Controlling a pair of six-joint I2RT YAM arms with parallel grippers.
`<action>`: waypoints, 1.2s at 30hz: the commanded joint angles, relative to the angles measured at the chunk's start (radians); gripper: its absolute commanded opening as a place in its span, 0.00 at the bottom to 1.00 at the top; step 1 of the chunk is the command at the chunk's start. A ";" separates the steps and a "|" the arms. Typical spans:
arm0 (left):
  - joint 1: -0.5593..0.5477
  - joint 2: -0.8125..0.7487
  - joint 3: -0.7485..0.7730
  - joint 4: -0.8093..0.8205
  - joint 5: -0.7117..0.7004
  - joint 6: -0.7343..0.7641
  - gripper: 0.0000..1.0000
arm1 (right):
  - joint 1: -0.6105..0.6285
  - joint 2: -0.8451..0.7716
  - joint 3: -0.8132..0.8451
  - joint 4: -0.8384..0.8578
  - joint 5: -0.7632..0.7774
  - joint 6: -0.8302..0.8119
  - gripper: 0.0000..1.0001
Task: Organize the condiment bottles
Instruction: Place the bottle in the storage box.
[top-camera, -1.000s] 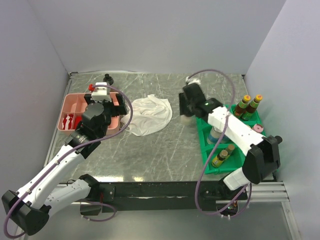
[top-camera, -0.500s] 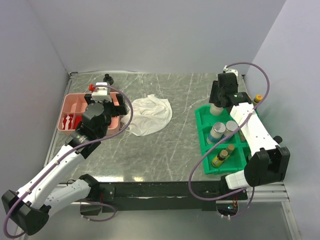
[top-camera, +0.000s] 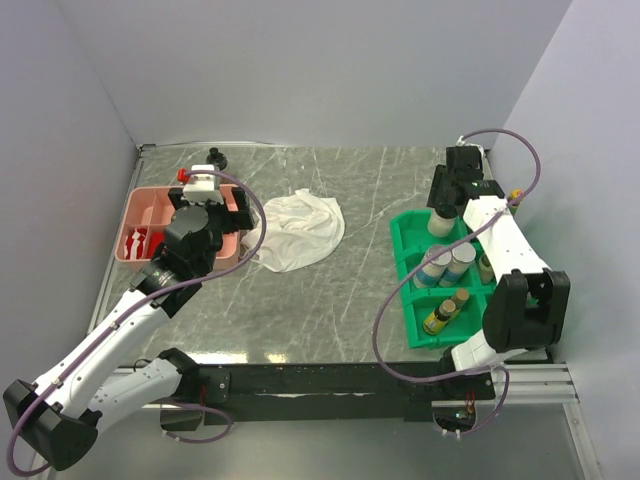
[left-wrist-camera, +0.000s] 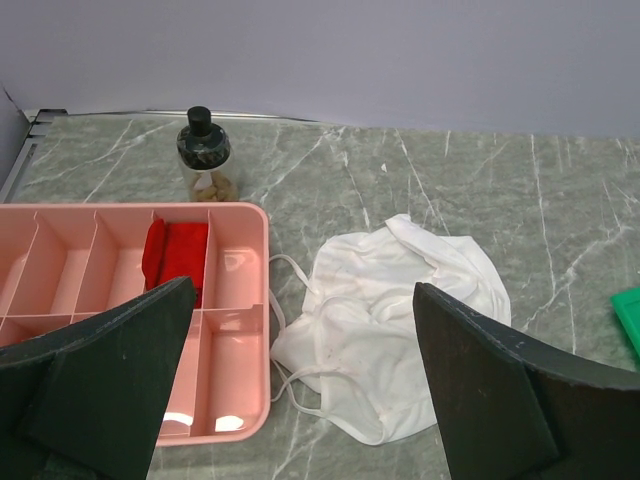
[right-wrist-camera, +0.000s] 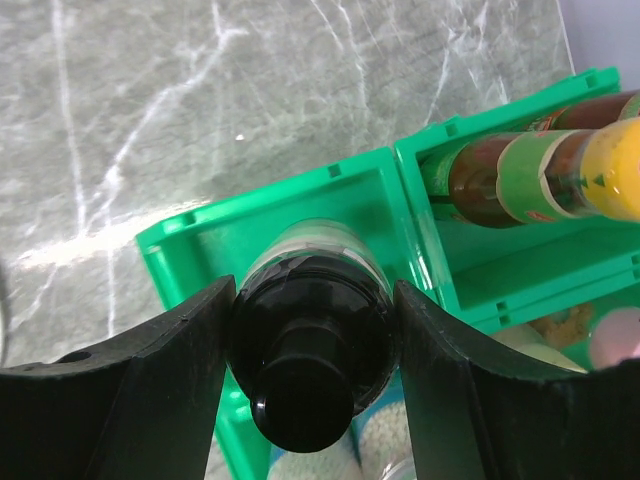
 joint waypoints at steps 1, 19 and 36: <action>-0.003 -0.003 0.021 0.037 -0.013 0.015 0.97 | -0.023 0.043 0.011 0.093 -0.002 -0.019 0.38; -0.008 -0.009 0.019 0.037 -0.022 0.021 0.97 | -0.034 0.138 -0.049 0.151 0.160 0.020 0.87; -0.008 0.015 0.021 0.036 -0.015 0.019 0.97 | 0.139 -0.210 -0.044 0.078 -0.083 0.061 1.00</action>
